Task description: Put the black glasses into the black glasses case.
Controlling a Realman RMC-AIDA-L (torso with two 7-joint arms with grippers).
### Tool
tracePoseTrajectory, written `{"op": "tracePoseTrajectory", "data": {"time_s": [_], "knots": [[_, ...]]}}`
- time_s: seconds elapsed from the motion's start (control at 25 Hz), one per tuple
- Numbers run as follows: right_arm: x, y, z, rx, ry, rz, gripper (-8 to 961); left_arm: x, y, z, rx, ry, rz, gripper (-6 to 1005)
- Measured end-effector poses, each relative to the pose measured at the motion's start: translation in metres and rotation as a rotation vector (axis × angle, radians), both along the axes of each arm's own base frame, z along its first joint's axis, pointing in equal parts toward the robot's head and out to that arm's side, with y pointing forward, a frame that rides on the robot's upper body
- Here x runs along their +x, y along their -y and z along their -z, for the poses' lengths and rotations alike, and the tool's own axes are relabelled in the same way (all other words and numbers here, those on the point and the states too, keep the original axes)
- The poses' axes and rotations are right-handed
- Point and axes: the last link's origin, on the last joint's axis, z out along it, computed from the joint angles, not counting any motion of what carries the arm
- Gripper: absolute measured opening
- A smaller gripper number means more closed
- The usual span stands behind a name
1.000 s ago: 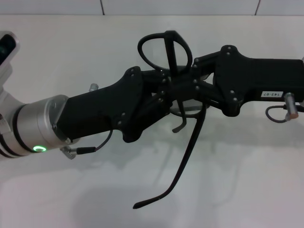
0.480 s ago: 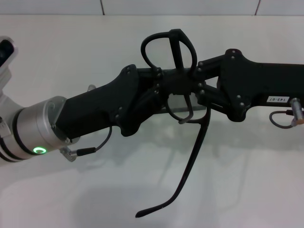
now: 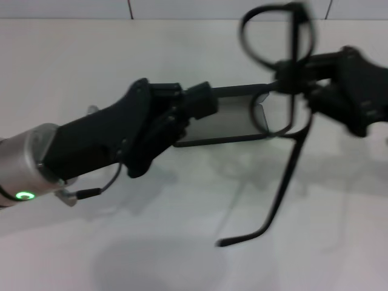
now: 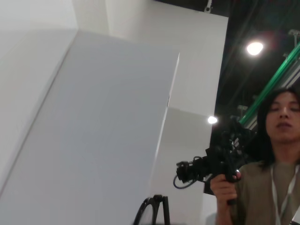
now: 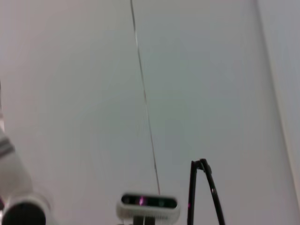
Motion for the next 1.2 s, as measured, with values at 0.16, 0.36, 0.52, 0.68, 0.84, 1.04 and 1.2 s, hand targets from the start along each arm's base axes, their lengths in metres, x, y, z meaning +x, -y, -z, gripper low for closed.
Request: {"op": "tracePoseTrajectory", "data": {"time_s": [0.16,0.36,0.52,0.68,0.84,1.04,1.2], "knots": [[0.011,0.004,-0.026,0.022,-0.152,0.012,98,-0.005,0.005,-0.008,0.022,-0.023,0.011,52],[0.012,0.008,-0.055,0.087,-0.363,0.007,98,-0.005,0.008,-0.003,-0.013,-0.069,0.041,52],[0.007,0.002,-0.059,0.124,-0.432,0.018,99,0.008,0.008,0.011,-0.058,-0.123,0.146,53],[-0.012,-0.024,-0.028,0.107,-0.394,0.044,99,0.028,0.010,0.028,-0.079,-0.122,0.268,53],[-0.031,-0.039,0.008,0.089,-0.304,0.024,99,0.039,0.009,0.032,-0.051,-0.065,0.293,54],[-0.035,-0.038,0.034,0.053,-0.195,0.011,100,0.032,0.008,0.024,0.024,0.003,0.208,54],[-0.032,-0.038,0.040,0.050,-0.163,0.028,100,0.024,0.008,0.017,0.065,0.035,0.144,55]]}}
